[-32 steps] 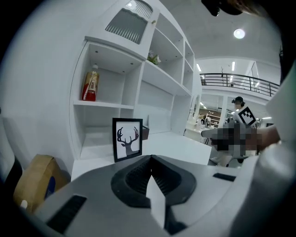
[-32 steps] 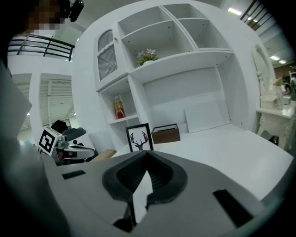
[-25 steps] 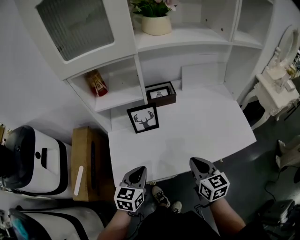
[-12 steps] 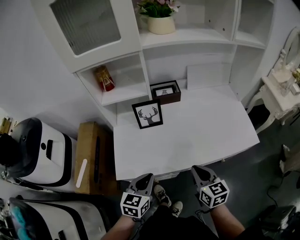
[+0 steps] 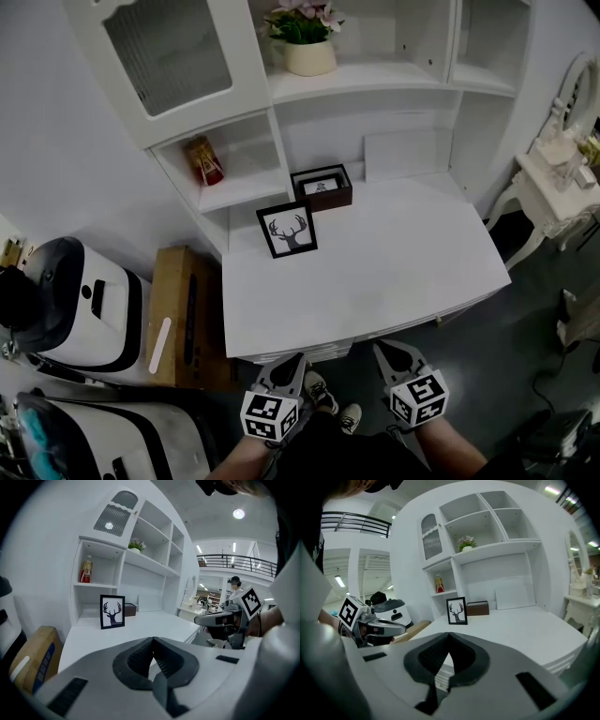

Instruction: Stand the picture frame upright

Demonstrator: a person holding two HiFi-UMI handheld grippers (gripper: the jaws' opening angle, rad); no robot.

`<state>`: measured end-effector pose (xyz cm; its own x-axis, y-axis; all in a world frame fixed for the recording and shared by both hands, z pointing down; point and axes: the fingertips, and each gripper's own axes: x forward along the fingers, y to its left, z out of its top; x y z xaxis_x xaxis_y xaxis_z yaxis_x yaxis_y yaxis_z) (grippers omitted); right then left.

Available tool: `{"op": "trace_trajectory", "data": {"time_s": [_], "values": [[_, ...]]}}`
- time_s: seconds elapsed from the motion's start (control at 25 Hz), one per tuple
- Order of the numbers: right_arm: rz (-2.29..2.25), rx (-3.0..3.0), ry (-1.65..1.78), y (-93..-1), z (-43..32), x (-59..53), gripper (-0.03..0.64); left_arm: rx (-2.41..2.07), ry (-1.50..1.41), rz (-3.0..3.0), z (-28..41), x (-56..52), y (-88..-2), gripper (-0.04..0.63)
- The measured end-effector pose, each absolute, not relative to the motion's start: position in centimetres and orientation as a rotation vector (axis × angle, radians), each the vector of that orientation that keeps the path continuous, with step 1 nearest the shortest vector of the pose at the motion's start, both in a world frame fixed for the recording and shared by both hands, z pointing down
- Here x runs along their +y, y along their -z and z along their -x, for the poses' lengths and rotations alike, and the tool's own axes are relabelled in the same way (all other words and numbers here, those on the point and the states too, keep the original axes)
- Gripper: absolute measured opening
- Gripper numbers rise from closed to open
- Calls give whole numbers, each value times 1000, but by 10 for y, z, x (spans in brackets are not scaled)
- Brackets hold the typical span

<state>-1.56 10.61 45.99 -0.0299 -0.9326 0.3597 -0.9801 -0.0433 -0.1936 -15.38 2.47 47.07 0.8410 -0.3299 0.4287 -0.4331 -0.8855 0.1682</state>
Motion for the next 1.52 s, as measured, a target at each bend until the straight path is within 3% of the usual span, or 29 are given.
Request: {"op": "trace_trajectory", "data": {"time_s": [1.52], "values": [[-2088,-2103,-623,-461,40,117,2,-519,-577,-2791,160,45,-469,5]]}}
